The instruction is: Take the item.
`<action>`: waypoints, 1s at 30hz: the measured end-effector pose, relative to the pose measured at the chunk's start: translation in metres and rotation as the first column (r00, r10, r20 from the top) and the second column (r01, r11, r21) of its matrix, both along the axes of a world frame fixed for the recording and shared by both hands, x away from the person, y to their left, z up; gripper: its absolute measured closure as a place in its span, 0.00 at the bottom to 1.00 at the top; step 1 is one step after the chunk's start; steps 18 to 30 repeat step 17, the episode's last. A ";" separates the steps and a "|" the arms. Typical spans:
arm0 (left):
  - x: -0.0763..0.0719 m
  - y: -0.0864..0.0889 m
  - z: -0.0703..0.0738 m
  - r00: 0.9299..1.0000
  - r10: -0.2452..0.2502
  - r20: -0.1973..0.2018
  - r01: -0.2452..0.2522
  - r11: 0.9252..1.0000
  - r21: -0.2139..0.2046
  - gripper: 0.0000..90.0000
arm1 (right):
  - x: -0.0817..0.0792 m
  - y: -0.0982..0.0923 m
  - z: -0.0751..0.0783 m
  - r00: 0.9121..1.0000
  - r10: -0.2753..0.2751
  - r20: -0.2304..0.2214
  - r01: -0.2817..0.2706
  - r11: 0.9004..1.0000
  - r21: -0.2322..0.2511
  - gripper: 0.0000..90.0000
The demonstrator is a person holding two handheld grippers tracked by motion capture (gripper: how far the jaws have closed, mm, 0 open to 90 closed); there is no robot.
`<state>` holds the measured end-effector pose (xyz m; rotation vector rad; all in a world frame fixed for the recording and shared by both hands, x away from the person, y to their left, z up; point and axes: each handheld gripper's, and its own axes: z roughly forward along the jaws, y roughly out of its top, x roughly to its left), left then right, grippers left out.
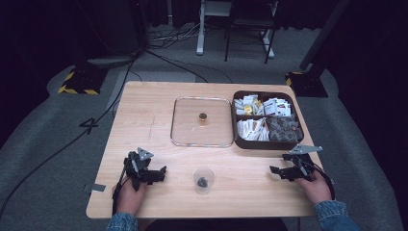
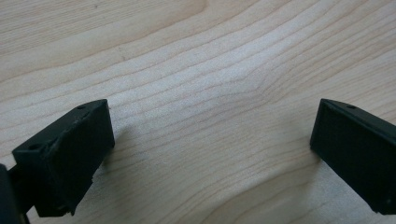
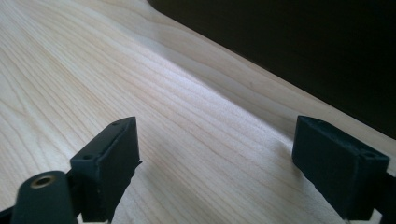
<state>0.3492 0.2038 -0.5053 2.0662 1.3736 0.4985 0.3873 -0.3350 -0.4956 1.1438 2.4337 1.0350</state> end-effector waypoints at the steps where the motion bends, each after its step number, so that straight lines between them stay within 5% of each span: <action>1: 0.000 0.000 0.000 1.000 0.001 -0.001 -0.001 1.000 -0.002 0.00 | 0.000 0.001 -0.001 1.000 0.002 0.005 -0.002 1.000 -0.005 0.17; 6: 0.000 0.000 0.000 1.000 0.001 0.000 -0.001 1.000 -0.001 0.00 | -0.005 0.006 -0.008 0.997 0.016 0.074 -0.014 1.000 -0.024 0.12; 13: 0.000 0.000 0.000 1.000 0.000 0.000 0.000 1.000 -0.001 0.00 | -0.003 0.010 -0.010 0.998 0.022 0.062 -0.019 0.999 -0.038 0.03; 30: 0.000 0.000 0.000 1.000 0.000 0.000 0.000 1.000 -0.001 0.00 | -0.003 0.010 -0.010 0.998 0.022 0.062 -0.019 0.999 -0.038 0.03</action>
